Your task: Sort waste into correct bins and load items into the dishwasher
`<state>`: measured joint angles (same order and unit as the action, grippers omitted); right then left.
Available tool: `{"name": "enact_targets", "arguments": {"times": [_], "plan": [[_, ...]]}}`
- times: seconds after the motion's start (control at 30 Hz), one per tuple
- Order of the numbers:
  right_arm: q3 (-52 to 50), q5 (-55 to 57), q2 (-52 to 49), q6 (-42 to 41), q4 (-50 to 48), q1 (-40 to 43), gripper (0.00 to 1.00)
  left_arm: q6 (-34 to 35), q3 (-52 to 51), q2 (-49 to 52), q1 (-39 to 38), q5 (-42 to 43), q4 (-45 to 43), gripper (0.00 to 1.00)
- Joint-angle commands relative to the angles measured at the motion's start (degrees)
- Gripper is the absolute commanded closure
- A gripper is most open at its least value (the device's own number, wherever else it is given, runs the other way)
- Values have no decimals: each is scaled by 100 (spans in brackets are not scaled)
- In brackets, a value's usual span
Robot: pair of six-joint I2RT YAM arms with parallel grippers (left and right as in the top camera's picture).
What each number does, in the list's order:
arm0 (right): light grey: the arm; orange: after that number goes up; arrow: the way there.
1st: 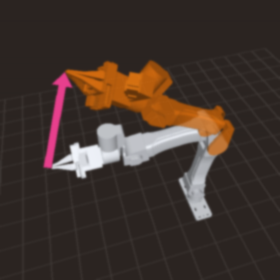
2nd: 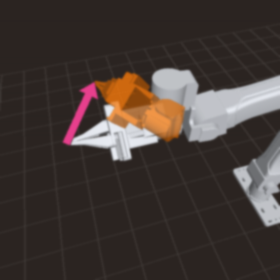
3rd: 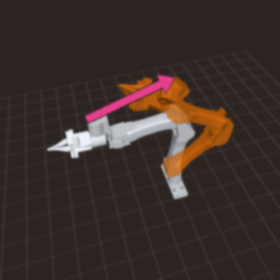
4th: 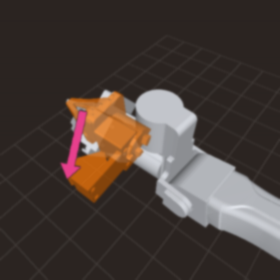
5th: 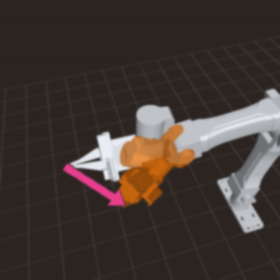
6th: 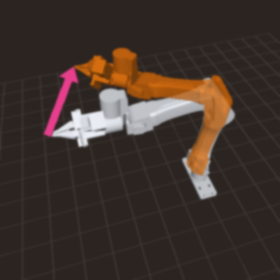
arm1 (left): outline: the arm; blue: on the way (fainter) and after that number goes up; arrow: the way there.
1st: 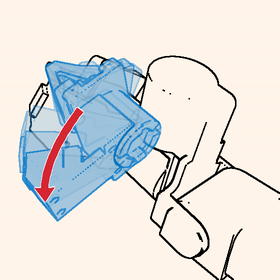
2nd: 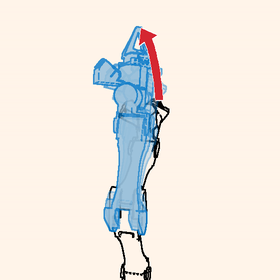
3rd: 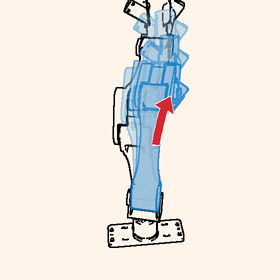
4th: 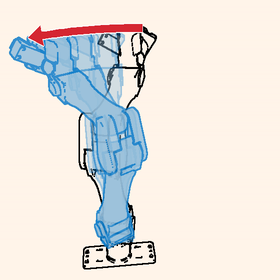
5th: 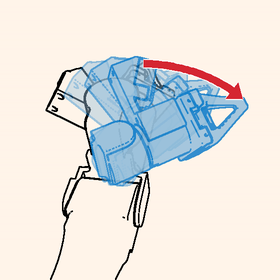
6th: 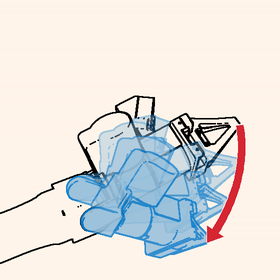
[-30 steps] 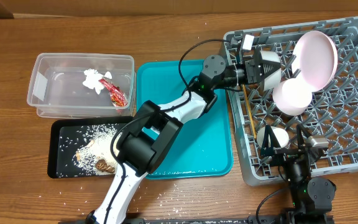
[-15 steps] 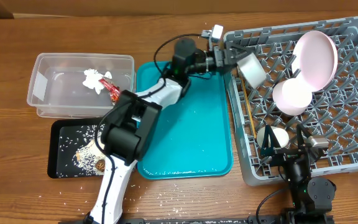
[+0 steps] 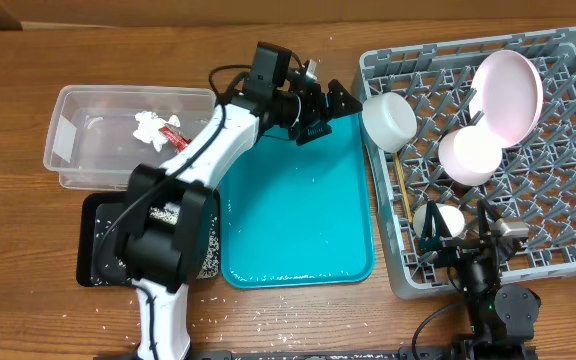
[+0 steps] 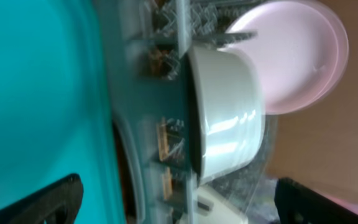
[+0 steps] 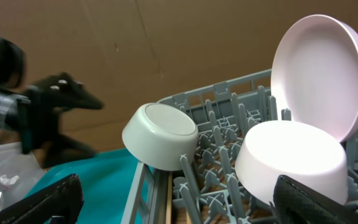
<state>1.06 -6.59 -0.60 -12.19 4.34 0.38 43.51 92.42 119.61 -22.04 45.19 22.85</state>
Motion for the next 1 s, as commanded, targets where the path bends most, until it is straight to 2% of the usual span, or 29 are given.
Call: {"name": "enact_targets", "arguments": {"times": [0.0, 0.03, 0.13, 0.23, 0.3, 0.47, 0.53, 0.6, 0.73, 0.8, 0.97], "plan": [[-61, 50, 44, 24, -24, 22, 0, -1534, 22, -1362, -7, -1714, 1462, 0], [-61, 50, 44, 22, -24, 22, 0, -1679, 22, -1834, -9, -2343, 2190, 0], [-61, 50, 44, 22, -24, 22, 0, -1665, 22, -2645, -4, -3399, 3348, 0], [-61, 50, 44, 24, -24, 22, 0, -1628, 22, -3458, -17, -4022, 4295, 0], [-61, 50, 44, 24, -24, 22, 0, -1628, 22, -4096, -50, -3967, 4684, 0], [-61, 50, 44, 22, -24, 22, 0, -1641, 22, -4710, -48, -3945, 4907, 0], [-61, 50, 44, 24, -24, 22, 0, -2011, 22, -4889, -46, -4192, 5160, 0], [-61, 50, 44, 24, -24, 22, 0, -2020, 22, -5021, -46, -4568, 5305, 0], [-61, 50, 44, 24, -24, 22, 0, -2184, -42, -5368, -42, -5289, 4970, 0], [-61, 50, 44, 24, -24, 22, 0, -2758, -308, -5766, 90, -5394, 4363, 0], [-61, 50, 44, 24, -24, 22, 0, -3941, -1565, -6957, 1207, -4201, 2874, 0]]}}
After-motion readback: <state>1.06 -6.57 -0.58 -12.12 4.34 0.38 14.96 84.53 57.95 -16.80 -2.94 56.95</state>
